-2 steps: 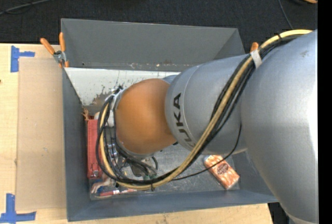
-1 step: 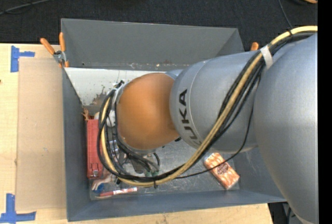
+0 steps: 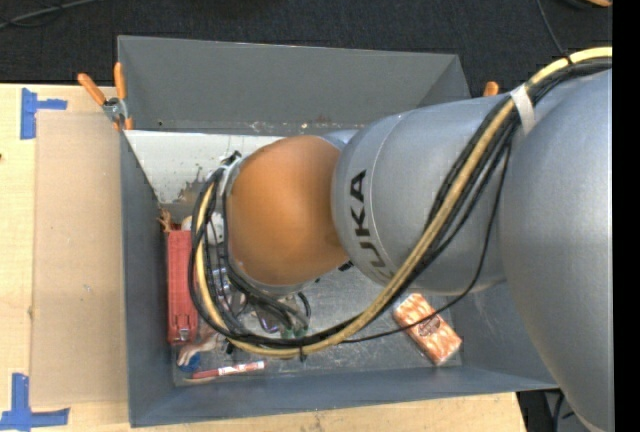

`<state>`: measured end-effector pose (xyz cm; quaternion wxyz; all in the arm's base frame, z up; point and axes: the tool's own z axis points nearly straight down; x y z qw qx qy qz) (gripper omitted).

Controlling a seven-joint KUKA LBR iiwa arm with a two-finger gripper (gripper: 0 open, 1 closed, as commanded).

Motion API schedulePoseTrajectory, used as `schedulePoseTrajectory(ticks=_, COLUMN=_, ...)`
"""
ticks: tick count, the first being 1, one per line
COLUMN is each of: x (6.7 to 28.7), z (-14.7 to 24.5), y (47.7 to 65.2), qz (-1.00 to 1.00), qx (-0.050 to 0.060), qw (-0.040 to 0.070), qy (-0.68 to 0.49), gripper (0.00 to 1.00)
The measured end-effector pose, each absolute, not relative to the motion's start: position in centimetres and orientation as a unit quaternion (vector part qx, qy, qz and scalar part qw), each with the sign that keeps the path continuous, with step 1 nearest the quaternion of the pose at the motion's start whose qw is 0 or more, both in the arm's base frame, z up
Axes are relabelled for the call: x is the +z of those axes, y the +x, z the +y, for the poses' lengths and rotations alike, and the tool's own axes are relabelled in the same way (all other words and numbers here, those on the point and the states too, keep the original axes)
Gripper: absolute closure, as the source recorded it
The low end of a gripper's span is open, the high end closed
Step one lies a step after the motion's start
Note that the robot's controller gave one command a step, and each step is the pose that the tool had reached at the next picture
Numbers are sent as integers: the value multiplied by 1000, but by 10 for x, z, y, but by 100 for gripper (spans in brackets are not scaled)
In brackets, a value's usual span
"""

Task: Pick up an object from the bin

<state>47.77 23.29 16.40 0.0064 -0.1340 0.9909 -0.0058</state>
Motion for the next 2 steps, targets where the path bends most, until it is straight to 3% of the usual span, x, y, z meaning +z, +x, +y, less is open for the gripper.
schedulePoseTrajectory(ticks=1, x=188, z=233, y=478, qz=991, qx=-5, qw=7, qy=-132, gripper=100)
schedulePoseTrajectory(ticks=2, x=188, z=233, y=478, qz=991, qx=-5, qw=7, qy=-132, gripper=100)
